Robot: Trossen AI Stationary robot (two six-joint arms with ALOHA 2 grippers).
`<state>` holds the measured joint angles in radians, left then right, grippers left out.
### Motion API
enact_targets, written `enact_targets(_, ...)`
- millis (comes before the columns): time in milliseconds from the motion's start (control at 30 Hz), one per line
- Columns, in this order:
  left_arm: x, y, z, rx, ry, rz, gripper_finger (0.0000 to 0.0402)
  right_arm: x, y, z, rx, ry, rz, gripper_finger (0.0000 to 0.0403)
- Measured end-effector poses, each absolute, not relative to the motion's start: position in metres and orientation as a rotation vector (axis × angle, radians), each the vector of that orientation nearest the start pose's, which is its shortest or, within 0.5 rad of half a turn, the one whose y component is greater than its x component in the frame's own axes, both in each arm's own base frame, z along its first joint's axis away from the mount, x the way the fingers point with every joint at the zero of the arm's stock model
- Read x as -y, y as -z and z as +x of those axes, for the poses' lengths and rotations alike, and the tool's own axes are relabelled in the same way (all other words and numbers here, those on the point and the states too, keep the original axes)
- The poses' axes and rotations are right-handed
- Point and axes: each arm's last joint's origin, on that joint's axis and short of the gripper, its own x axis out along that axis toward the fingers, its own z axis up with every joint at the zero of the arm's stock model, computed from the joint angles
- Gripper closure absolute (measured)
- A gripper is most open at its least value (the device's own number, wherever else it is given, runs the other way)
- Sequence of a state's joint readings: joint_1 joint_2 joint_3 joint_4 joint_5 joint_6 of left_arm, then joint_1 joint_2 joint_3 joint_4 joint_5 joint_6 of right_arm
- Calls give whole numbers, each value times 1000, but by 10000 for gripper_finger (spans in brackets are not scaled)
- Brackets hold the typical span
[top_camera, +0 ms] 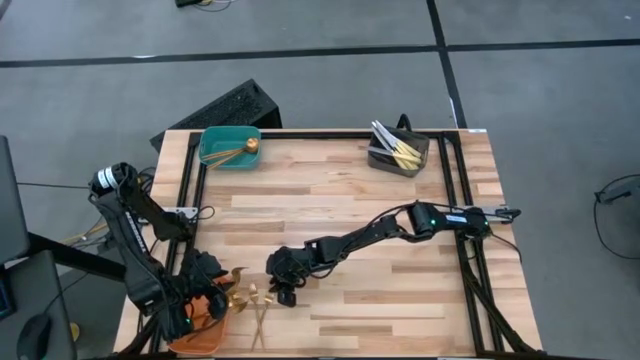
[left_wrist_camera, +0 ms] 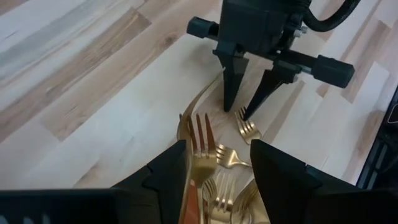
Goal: Sort silverware by color (type)
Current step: Put the right fork into the orange bin
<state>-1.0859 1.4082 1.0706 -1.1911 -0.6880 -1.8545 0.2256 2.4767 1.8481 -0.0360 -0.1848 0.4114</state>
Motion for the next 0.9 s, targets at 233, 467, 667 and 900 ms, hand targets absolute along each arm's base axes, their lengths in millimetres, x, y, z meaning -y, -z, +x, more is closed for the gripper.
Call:
enact_targets(233,197,-249,124,-792,-554,-509,237,-128,-111,521,-751,-289,361,302)
enact_targets(467,196,-250,125,-766,-548,-492,237,-128,-114,521,-740,-320,337,381)
enact_targets(667,197,-251,127,-715,-522,-445,237,-117,-151,515,-713,-208,205,382)
enact_targets(900,195,-252,147,-713,-470,-390,237,-107,-219,492,-690,-82,9,384)
